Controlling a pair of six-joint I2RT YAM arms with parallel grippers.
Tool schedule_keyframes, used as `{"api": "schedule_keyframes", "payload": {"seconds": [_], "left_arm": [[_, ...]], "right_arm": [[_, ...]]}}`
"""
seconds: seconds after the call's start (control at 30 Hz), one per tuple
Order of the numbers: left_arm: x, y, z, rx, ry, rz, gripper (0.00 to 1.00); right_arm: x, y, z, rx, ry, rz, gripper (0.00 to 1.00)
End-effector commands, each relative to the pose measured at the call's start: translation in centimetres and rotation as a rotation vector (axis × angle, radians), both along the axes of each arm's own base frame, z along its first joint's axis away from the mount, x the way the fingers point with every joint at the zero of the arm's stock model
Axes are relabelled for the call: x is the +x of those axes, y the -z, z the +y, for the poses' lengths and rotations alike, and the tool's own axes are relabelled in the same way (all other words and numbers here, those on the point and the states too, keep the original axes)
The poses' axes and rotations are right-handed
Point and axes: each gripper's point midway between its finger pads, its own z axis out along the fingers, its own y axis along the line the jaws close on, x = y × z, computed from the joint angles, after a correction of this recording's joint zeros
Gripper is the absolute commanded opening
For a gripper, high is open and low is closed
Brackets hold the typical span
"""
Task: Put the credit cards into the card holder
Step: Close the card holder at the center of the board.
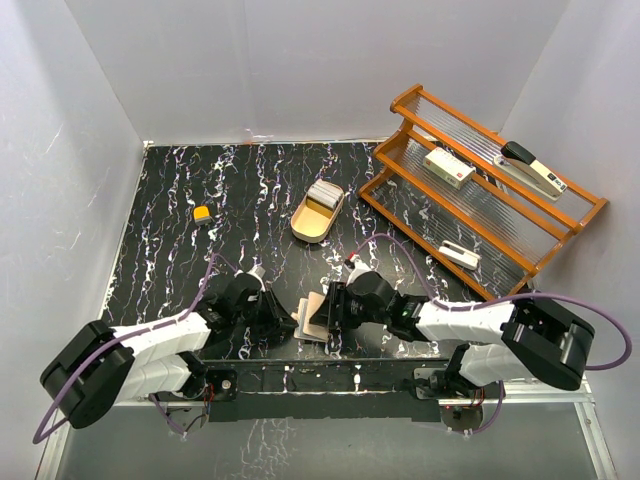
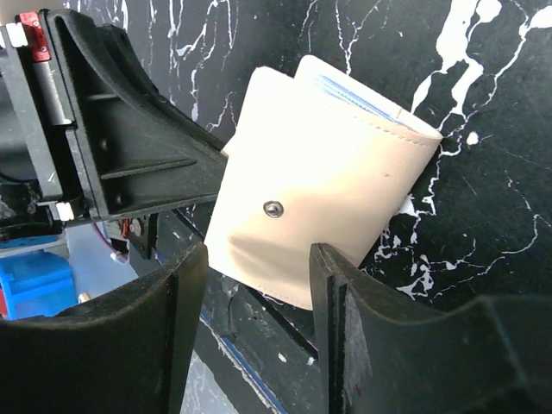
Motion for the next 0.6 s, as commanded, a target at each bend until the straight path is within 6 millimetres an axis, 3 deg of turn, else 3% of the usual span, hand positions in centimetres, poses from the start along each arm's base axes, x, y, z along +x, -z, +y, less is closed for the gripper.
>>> {"api": "schedule_keyframes", "payload": {"seconds": [0.0,0.27,0.4,0.57], "left_arm": [[-0.3,-0.8,-0.4,-0.046,0.002,0.0,0.16],[-0.4,-1.1,-0.7,-0.093,-0.017,0.011,0.2],[-0.5,-1.1,-0.6,-0.087,-0.024,0.024,0.2],[-0.8,-0.2,1.1,0.007,-0.073,0.056,0.2]], "right_arm": [[1.3,-1.4,0.9,-0.005,0.004,-0.059,0.46],[2.3,1.1,0.1,-0.182,0.004,-0.064,0.31],[2.7,2.4,-0.4,-0.275,0.002,-0.063,0.29],[3.1,4.7,-1.9,-0.426,0.0,-0.062,0.28]]}}
